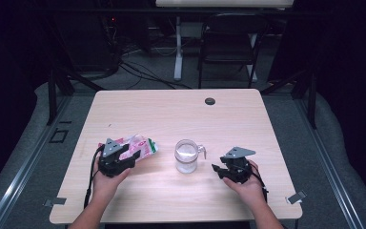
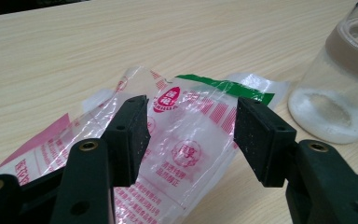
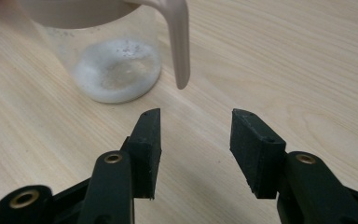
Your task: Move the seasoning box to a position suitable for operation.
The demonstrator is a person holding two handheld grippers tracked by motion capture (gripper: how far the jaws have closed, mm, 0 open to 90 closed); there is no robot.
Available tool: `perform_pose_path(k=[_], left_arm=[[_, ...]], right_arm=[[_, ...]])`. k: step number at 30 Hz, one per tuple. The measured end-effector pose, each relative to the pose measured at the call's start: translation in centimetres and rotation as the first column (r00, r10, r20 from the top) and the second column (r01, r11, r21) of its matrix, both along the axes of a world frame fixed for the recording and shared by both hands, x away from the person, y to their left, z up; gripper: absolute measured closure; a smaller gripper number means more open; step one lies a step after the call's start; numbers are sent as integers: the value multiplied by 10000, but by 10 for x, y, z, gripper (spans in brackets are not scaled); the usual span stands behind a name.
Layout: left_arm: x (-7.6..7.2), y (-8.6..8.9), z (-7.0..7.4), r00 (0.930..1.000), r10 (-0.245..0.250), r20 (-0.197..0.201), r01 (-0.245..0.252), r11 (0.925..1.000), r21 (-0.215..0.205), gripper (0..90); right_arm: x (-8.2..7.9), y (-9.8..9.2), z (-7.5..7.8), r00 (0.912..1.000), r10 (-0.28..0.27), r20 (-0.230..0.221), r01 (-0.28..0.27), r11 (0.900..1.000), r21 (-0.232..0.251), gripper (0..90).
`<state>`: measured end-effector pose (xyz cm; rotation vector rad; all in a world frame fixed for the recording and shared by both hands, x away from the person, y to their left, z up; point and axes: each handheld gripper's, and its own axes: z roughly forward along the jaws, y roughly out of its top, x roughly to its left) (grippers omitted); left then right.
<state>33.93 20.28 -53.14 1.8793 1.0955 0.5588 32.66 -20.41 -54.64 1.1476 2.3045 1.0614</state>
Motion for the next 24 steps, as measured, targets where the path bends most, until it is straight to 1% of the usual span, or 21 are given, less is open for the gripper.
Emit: perform_pose_path(k=[3, 4, 7, 8, 9, 11, 13, 14, 16, 19, 20, 21, 22, 24], left_arm=[[1, -3, -1, 9999, -81, -94, 81, 10000, 54, 437], [1, -3, -1, 9999, -93, -109, 94, 9999, 40, 437], [0, -3, -1, 9999, -106, -117, 106, 9999, 57, 434], [-1, -2, 0, 9997, -101, -220, 103, 9999, 98, 433], [-1, -2, 0, 9997, -101, -220, 103, 9999, 98, 427], [-3, 0, 0, 9991, -63, -425, 74, 9996, 257, 427], [-5, 2, 1, 9989, -60, -465, 72, 9996, 273, 435], [-6, 3, 1, 9991, 21, -414, -14, 9999, 162, 435], [-11, 10, 1, 9989, 195, -422, -201, 9997, -149, 438], [-13, 13, 2, 9988, 313, -365, -320, 9993, -190, 444], [-16, 17, 2, 9988, 395, -279, -403, 9987, -303, 445], [-16, 17, 2, 9988, 395, -279, -403, 9987, -303, 451], [-18, 22, 2, 9986, 493, -184, -500, 9979, -422, 454], [-20, 24, 1, 9984, 539, -146, -545, 9973, -499, 460]], right_arm=[[2, -1, 0, 9999, -124, -30, 124, 9998, 131, 524], [2, -1, -1, 9999, -164, 12, 164, 9999, 36, 521], [1, 1, 0, 9999, -42, 112, 42, 10000, -12, 522], [1, 2, 0, 9999, -25, 99, 25, 10000, -44, 521], [2, 3, 0, 9999, -54, 144, 54, 10000, -16, 521], [3, 3, 1, 9998, -30, 176, 31, 10000, -32, 521], [4, 6, 2, 9995, 31, 326, -34, 10000, 78, 512], [4, 6, 2, 9995, 31, 326, -34, 10000, 78, 512], [5, 9, 3, 9986, 54, 525, -62, 9999, 148, 512], [6, 13, 4, 9981, 229, 576, -235, 9997, 105, 513], [7, 15, 4, 9979, 274, 594, -281, 9995, 118, 513], [8, 17, 4, 9980, 300, 559, -306, 9995, 105, 513], [10, 19, 3, 9982, 340, 491, -345, 9994, 90, 513], [11, 21, 1, 9982, 325, 513, -330, 9994, 93, 514]])
